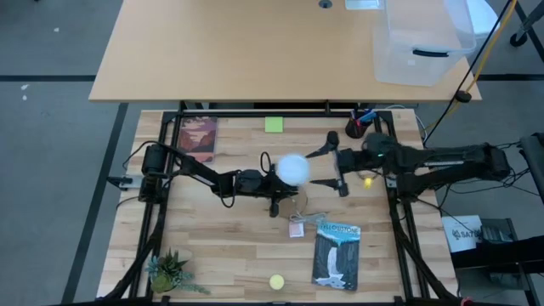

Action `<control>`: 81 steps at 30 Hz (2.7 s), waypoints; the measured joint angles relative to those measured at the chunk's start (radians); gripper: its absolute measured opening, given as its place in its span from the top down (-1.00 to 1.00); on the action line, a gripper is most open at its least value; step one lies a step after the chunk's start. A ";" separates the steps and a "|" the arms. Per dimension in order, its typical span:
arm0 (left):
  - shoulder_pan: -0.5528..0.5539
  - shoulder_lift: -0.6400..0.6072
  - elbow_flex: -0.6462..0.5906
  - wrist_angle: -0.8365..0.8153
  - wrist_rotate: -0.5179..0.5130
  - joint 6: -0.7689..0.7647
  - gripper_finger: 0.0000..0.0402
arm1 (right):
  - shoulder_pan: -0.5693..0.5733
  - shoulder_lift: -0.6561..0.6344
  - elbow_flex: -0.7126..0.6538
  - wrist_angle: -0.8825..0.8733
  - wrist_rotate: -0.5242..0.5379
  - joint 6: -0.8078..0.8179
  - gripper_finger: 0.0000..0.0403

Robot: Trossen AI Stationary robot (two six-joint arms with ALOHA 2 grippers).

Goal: Screw lightbulb
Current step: Remove the white lightbulb from the brown lamp

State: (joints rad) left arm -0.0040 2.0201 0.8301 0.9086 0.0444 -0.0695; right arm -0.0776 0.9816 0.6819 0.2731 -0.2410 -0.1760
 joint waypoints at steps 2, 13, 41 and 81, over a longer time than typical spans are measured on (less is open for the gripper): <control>0.000 0.000 -0.001 -0.002 -0.011 -0.020 0.85 | 0.003 -0.052 0.010 -0.034 0.007 -0.015 -0.69; -0.006 0.001 0.000 0.006 -0.163 -0.046 0.85 | 0.098 -0.072 -0.011 -0.156 0.243 0.057 -0.69; 0.000 0.002 -0.001 0.000 -0.538 -0.104 0.85 | 0.176 0.444 -0.038 0.591 0.812 0.143 -0.69; 0.004 -0.002 -0.002 -0.034 -0.400 -0.081 0.85 | 0.011 0.436 0.047 0.459 0.415 0.056 -0.01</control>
State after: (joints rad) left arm 0.0001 2.0184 0.8284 0.8750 -0.3560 -0.1508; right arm -0.0667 1.4174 0.7292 0.7317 0.1743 -0.1200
